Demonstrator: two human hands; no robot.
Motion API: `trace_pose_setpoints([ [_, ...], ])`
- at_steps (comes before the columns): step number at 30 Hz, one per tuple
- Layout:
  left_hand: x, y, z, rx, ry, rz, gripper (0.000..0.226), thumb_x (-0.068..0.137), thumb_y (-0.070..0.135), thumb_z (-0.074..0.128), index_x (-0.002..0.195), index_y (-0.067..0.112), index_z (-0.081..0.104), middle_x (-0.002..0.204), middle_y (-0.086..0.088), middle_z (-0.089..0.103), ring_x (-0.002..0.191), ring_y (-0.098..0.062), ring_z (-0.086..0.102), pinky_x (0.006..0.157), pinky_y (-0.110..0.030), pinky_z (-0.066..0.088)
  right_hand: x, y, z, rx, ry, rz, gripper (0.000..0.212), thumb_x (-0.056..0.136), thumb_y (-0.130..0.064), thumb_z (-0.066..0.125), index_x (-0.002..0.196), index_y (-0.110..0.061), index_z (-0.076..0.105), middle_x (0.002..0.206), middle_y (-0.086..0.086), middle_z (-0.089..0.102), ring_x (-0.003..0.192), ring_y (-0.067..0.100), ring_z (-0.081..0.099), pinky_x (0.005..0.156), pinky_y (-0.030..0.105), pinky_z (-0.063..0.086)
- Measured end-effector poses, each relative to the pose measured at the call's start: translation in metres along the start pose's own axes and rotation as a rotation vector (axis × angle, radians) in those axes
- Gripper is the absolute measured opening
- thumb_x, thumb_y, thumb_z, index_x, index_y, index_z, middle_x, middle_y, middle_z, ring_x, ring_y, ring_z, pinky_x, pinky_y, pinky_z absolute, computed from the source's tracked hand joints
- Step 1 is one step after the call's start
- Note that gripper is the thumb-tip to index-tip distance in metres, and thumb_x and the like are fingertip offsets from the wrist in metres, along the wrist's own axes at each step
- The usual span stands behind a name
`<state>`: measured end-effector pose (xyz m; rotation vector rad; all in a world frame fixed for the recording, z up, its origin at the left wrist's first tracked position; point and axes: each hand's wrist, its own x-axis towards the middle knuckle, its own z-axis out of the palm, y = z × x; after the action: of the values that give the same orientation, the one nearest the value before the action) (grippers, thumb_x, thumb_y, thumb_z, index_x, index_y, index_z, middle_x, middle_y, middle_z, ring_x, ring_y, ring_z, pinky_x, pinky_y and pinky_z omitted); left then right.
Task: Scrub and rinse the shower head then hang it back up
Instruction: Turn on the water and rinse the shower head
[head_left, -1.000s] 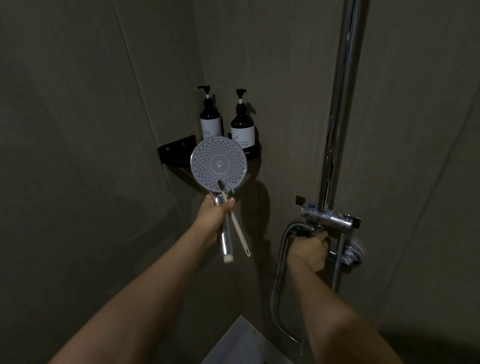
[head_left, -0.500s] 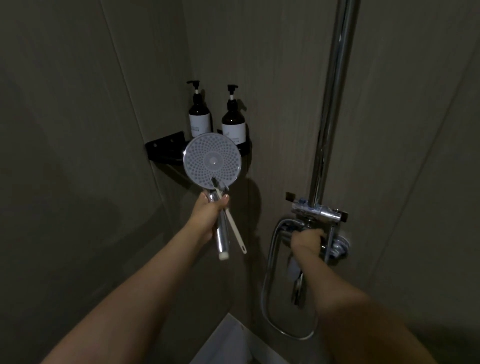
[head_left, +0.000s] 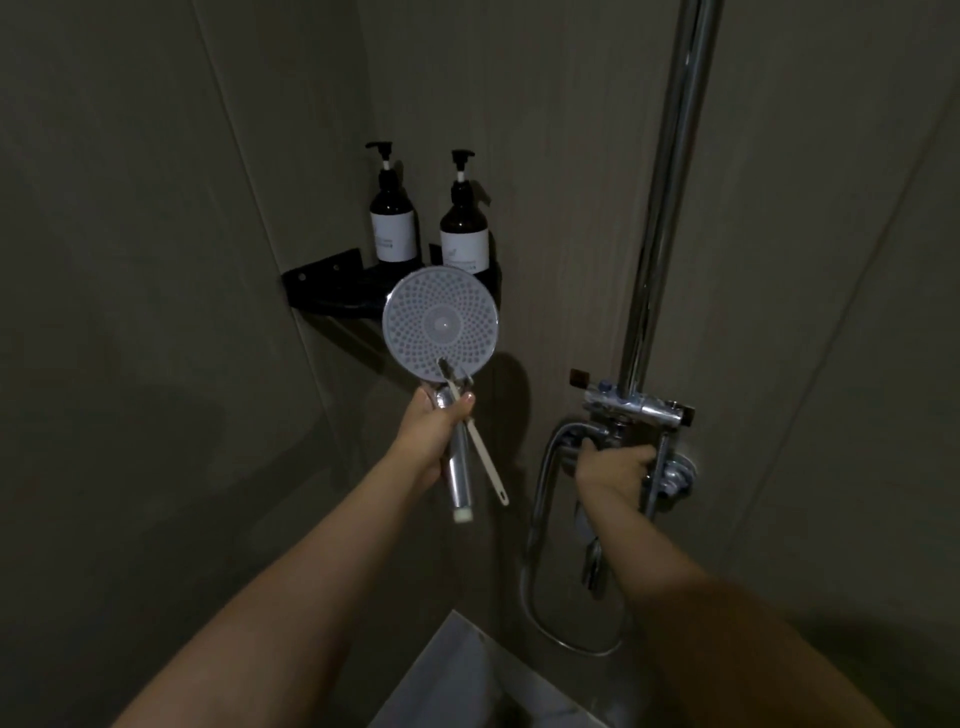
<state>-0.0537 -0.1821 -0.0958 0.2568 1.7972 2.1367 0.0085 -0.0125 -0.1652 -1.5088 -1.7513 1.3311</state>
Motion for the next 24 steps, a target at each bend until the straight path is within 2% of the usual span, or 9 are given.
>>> trace_pose_setpoints([
  [2, -0.004, -0.009, 0.005, -0.007, -0.015, -0.020, 0.030, 0.088, 0.004, 0.057, 0.115, 0.014, 0.049, 0.088, 0.000, 0.058, 0.079, -0.016, 0.057, 0.078, -0.035, 0.050, -0.012, -0.001, -0.002, 0.074, 0.036, 0.010, 0.068, 0.085, -0.034, 0.060, 0.133, -0.003, 0.024, 0.137, 0.024, 0.038, 0.114, 0.042, 0.050, 0.089, 0.042, 0.043],
  [4, -0.010, -0.018, 0.010, -0.010, -0.032, -0.049, 0.034, 0.087, 0.004, 0.057, 0.119, 0.014, 0.049, 0.090, -0.001, 0.058, 0.083, -0.017, 0.056, 0.084, -0.039, 0.049, -0.024, 0.003, -0.002, 0.023, -0.008, -0.072, 0.052, 0.091, -0.037, 0.049, 0.129, -0.002, 0.038, 0.136, 0.023, 0.036, 0.114, 0.041, 0.049, 0.093, 0.040, 0.041],
  [7, -0.018, -0.030, 0.018, -0.004, -0.056, -0.079, 0.034, 0.088, 0.005, 0.056, 0.120, 0.015, 0.050, 0.089, -0.001, 0.058, 0.083, -0.017, 0.055, 0.087, -0.040, 0.047, -0.033, 0.015, -0.011, -0.054, -0.109, -0.232, 0.039, 0.097, -0.030, 0.036, 0.112, -0.001, 0.056, 0.124, 0.023, 0.052, 0.112, 0.038, 0.052, 0.094, 0.039, 0.042],
  [11, -0.028, -0.048, 0.020, 0.007, -0.059, -0.115, 0.031, 0.088, 0.005, 0.057, 0.117, 0.015, 0.052, 0.092, -0.002, 0.060, 0.087, -0.018, 0.058, 0.088, -0.039, 0.048, -0.014, 0.043, -0.042, -0.060, -0.086, -0.090, 0.033, 0.095, -0.023, 0.043, 0.108, 0.003, 0.060, 0.116, 0.026, 0.060, 0.109, 0.037, 0.056, 0.079, 0.034, 0.043],
  [14, -0.031, -0.065, 0.020, -0.031, -0.056, -0.142, 0.031, 0.088, 0.004, 0.057, 0.116, 0.012, 0.050, 0.100, -0.008, 0.061, 0.088, -0.020, 0.061, 0.079, -0.035, 0.052, 0.002, 0.071, -0.053, -0.094, -0.160, -0.011, 0.035, 0.093, -0.024, 0.050, 0.108, 0.005, 0.061, 0.117, 0.026, 0.061, 0.110, 0.038, 0.057, 0.085, 0.034, 0.044],
  [18, -0.036, -0.085, 0.026, -0.034, -0.031, -0.164, 0.022, 0.087, 0.001, 0.057, 0.104, 0.012, 0.049, 0.091, -0.006, 0.060, 0.076, -0.015, 0.059, 0.070, -0.028, 0.051, 0.007, 0.080, -0.044, 0.106, -0.284, -0.048, 0.027, 0.087, -0.015, 0.060, 0.107, 0.003, 0.063, 0.111, 0.021, 0.064, 0.104, 0.033, 0.059, 0.091, 0.033, 0.043],
  [21, -0.044, -0.095, 0.029, -0.032, -0.012, -0.176, 0.026, 0.087, -0.001, 0.056, 0.109, 0.008, 0.048, 0.092, -0.007, 0.058, 0.075, -0.014, 0.058, 0.074, -0.028, 0.050, 0.013, 0.072, -0.035, 0.141, -0.342, -0.070, 0.015, 0.087, -0.010, 0.061, 0.097, 0.001, 0.064, 0.092, 0.015, 0.061, 0.087, 0.023, 0.055, 0.079, 0.029, 0.042],
  [22, -0.046, -0.097, 0.029, -0.033, -0.010, -0.183, 0.028, 0.087, -0.002, 0.056, 0.113, 0.007, 0.048, 0.094, -0.008, 0.058, 0.077, -0.015, 0.058, 0.076, -0.029, 0.050, 0.017, 0.074, -0.031, 0.145, -0.365, -0.046, 0.006, 0.087, -0.010, 0.060, 0.088, -0.005, 0.063, 0.087, 0.013, 0.059, 0.081, 0.022, 0.054, 0.073, 0.028, 0.043],
  [24, -0.049, -0.101, 0.029, -0.047, 0.002, -0.203, 0.034, 0.088, -0.002, 0.054, 0.120, 0.004, 0.047, 0.095, -0.009, 0.058, 0.079, -0.016, 0.058, 0.082, -0.035, 0.050, 0.022, 0.081, -0.021, 0.153, -0.467, 0.031, 0.009, 0.088, -0.012, 0.058, 0.079, -0.014, 0.057, 0.078, 0.011, 0.056, 0.064, 0.021, 0.051, 0.053, 0.024, 0.044],
])
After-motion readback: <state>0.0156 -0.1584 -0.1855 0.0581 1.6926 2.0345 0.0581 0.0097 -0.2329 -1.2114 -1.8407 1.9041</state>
